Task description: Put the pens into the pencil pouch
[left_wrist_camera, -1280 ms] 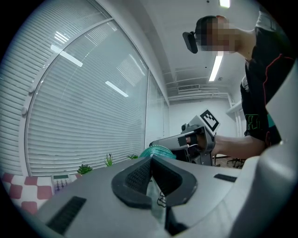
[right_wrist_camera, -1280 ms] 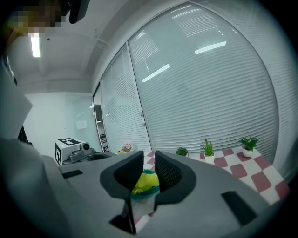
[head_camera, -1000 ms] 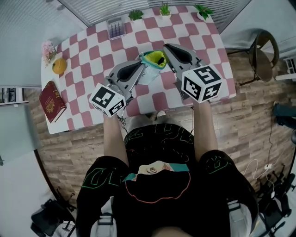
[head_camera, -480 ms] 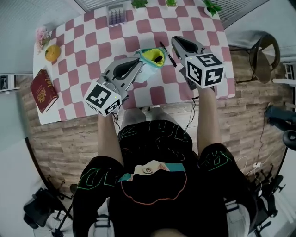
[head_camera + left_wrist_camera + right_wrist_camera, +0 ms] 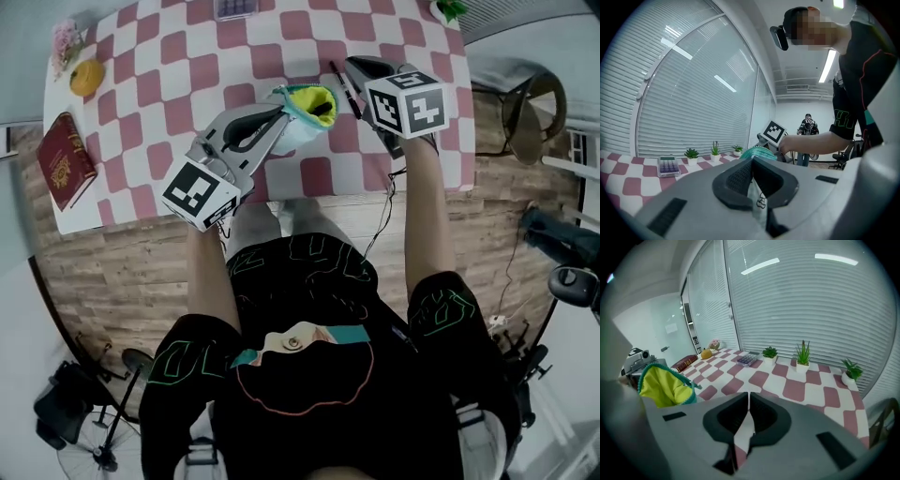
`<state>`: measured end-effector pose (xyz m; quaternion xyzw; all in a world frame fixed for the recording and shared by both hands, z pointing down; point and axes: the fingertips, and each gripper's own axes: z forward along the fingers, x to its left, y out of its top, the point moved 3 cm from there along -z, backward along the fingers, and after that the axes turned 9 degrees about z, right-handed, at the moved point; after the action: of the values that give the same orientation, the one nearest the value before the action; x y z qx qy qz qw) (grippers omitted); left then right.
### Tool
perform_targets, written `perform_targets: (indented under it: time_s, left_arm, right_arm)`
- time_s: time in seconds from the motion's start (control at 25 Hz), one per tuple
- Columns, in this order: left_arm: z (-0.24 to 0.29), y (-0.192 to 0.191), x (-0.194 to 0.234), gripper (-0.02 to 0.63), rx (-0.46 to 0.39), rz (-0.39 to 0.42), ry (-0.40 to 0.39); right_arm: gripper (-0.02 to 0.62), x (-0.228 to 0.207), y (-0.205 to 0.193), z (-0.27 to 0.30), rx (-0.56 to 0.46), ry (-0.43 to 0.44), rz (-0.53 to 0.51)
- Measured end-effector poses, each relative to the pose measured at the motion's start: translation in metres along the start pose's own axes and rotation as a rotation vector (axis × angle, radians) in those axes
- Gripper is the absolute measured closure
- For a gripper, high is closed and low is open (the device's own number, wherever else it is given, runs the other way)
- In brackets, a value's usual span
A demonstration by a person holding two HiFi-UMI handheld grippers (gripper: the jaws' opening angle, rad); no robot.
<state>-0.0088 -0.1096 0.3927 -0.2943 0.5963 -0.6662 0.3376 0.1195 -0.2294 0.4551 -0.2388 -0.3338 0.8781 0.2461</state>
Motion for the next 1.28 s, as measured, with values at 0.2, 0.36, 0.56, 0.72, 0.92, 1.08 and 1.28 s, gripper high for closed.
perform_targets:
  time_s: [0.2, 0.36, 0.56, 0.72, 0.92, 1.08, 1.28]
  left_arm:
    - [-0.004, -0.004, 0.005, 0.604, -0.014, -0.015, -0.02]
    - [-0.008, -0.005, 0.009, 0.604, -0.025, -0.03, -0.043]
    - [-0.012, -0.007, 0.014, 0.604, -0.03, -0.039, -0.082]
    - [-0.016, -0.01, 0.017, 0.604, -0.032, -0.05, -0.096]
    - [-0.017, -0.013, 0.017, 0.604, -0.034, -0.065, -0.104]
    - [-0.017, -0.012, 0.017, 0.604, -0.045, -0.065, -0.106]
    - [-0.019, -0.015, 0.015, 0.604, -0.016, -0.069, -0.11]
  right_arm:
    - [0.577, -0.003, -0.006, 0.03, 0.099, -0.008, -0.006]
    - [0.575, -0.012, -0.014, 0.052, 0.166, -0.03, -0.002]
    - [0.54, -0.022, -0.029, 0.076, 0.269, -0.049, 0.005]
    - [0.517, -0.022, -0.037, 0.088, 0.323, -0.047, 0.014]
    - [0.502, -0.023, -0.04, 0.096, 0.372, -0.068, -0.01]
    - [0.503, -0.025, -0.041, 0.099, 0.392, -0.092, -0.003]
    - [0.549, -0.029, -0.043, 0.1, 0.399, -0.127, 0.006]
